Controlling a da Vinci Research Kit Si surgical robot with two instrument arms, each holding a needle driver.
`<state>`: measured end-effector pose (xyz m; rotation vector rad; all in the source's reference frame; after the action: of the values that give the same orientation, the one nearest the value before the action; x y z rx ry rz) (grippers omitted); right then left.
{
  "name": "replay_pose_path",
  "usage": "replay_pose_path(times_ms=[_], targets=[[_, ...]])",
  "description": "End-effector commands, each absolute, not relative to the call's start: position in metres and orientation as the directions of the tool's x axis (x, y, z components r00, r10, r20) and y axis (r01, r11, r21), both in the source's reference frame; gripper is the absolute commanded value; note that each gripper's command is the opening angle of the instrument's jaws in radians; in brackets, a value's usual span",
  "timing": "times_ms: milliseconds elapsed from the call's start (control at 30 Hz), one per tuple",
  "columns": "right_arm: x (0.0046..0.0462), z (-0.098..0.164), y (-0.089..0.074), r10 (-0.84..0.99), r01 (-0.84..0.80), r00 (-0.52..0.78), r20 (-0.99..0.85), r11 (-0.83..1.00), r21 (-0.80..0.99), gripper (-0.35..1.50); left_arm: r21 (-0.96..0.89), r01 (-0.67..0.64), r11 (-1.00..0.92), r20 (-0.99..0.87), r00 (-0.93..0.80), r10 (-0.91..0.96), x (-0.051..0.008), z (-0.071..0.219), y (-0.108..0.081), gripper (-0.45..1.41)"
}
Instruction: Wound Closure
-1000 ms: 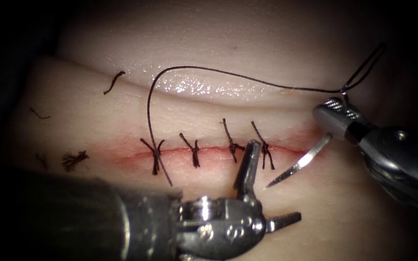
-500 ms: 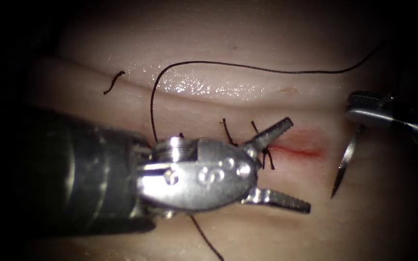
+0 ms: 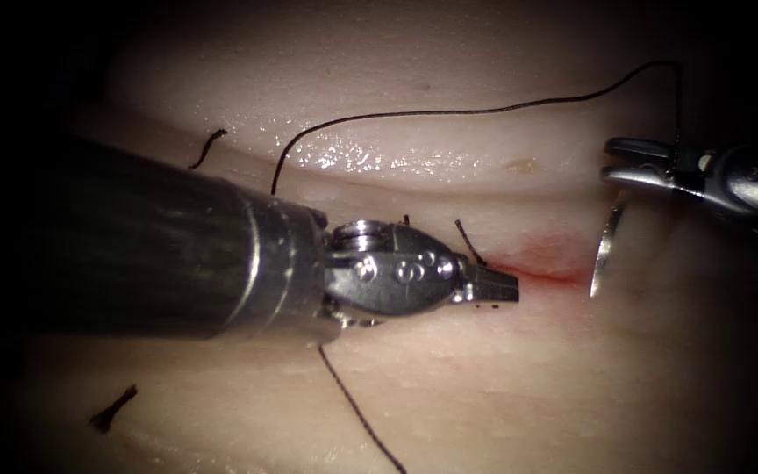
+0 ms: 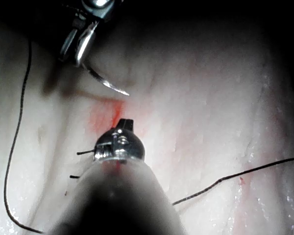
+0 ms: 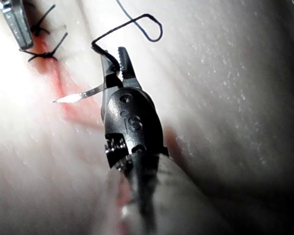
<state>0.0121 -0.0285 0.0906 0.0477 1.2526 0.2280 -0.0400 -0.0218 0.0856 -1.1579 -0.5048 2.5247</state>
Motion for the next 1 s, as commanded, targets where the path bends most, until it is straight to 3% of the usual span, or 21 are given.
replay_pose_path(times_ms=[33, 500, 1000], targets=[[0.0131, 0.0914, -0.0282, 0.184, -0.142, 0.293, -0.938, 0.979, 0.148, -0.35, -0.438, -0.138, -0.888, -0.657, -0.624, 0.422, -0.0406, 0.0865, -0.0221, -0.45], [0.0136, 0.0923, -0.0278, 0.105, -0.114, 0.283, -0.953, 0.991, 0.075, -0.35, -0.363, -0.243, -0.899, -0.596, -0.681, 0.425, -0.0430, 0.0890, -0.0225, -0.45], [0.0166, 0.0932, -0.0291, -0.026, -0.092, 0.234, -0.972, 0.995, -0.048, -0.35, -0.405, -0.248, -0.880, -0.520, -0.729, 0.445, -0.0426, 0.0928, -0.0255, -0.45]])
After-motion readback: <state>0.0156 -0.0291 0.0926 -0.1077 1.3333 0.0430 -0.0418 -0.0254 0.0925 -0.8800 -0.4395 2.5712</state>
